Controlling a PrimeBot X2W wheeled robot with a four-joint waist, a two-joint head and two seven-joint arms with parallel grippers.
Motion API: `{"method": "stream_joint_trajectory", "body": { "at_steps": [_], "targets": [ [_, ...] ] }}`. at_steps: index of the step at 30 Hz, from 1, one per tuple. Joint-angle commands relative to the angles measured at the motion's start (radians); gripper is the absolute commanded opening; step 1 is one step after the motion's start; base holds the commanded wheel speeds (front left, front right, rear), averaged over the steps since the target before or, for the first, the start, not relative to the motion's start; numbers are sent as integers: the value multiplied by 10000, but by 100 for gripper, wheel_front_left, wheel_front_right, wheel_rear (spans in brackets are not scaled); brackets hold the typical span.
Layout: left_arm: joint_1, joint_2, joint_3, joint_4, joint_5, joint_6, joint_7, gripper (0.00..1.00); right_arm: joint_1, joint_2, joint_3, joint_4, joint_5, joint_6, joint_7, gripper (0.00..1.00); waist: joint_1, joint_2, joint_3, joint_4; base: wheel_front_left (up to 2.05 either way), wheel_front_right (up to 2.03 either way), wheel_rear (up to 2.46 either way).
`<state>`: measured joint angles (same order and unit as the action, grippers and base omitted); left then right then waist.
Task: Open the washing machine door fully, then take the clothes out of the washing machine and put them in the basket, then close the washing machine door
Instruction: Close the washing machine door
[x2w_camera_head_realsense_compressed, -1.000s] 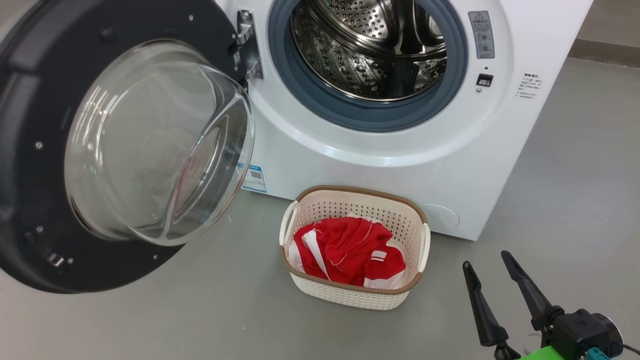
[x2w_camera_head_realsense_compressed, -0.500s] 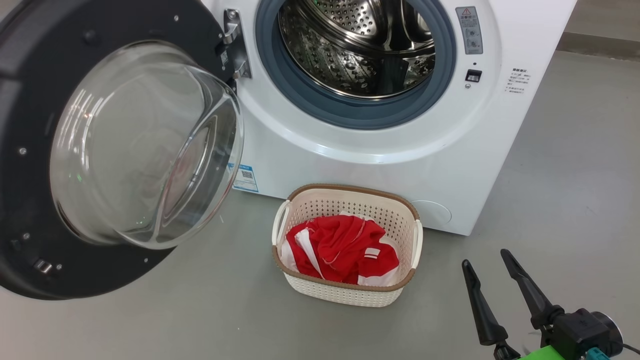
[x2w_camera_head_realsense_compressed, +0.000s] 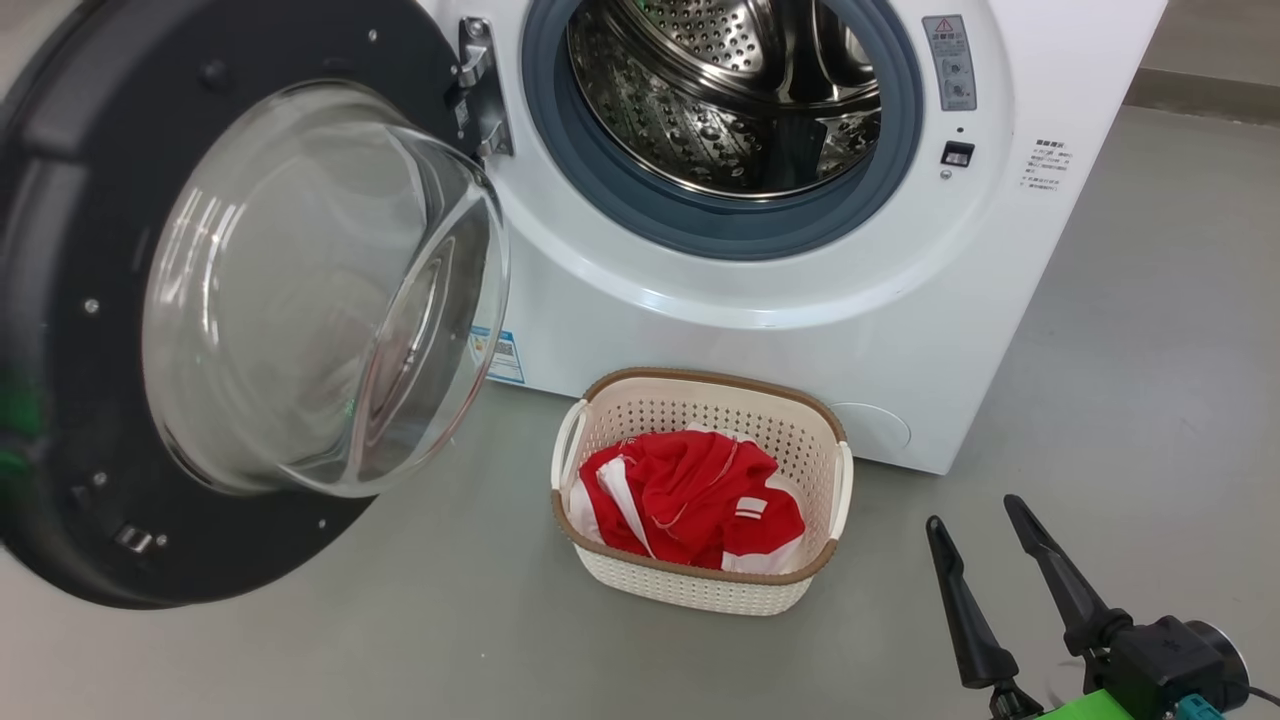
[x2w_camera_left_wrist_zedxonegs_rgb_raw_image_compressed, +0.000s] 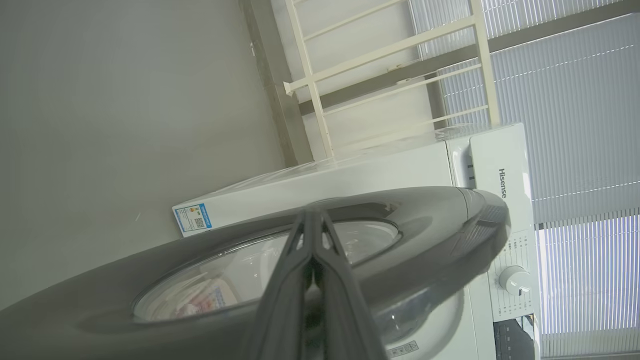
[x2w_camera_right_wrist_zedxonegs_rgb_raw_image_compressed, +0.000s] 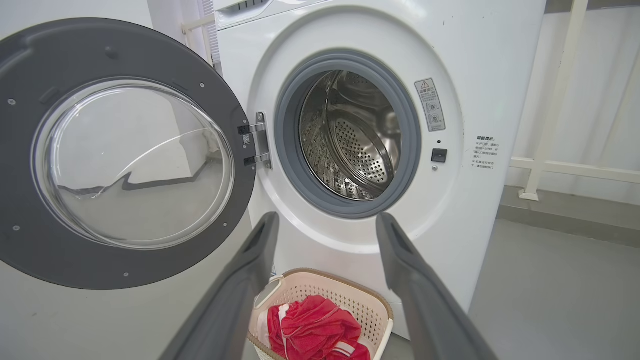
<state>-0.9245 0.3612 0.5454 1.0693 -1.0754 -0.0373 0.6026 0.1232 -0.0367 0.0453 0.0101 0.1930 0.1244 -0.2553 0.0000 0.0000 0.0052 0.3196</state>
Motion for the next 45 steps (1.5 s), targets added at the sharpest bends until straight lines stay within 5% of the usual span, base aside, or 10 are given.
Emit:
{"method": "stream_joint_trajectory", "body": {
  "at_steps": [1,17,35,45],
  "targets": [
    [90,180,48,-341,-110,-171,224,0,-162,-135,190,-288,71,63,-65,100,0,0,3,14,0,0,0],
    [1162,-839,386,-2182,-893,-10,1305,0,-134,-135,182,-292,151,63,-65,100,0,0,-71,145,0,0,0],
    [3238,-2616,191,-6755,-1477,1375,2816,0,-223,-135,236,-313,222,63,-65,100,0,0,34,141,0,0,0],
    [4203,-3073,-502,-8711,-2081,1898,3105,0,-284,-135,245,-296,236,63,-65,100,0,0,114,-42,0,0,0]
  ]
}}
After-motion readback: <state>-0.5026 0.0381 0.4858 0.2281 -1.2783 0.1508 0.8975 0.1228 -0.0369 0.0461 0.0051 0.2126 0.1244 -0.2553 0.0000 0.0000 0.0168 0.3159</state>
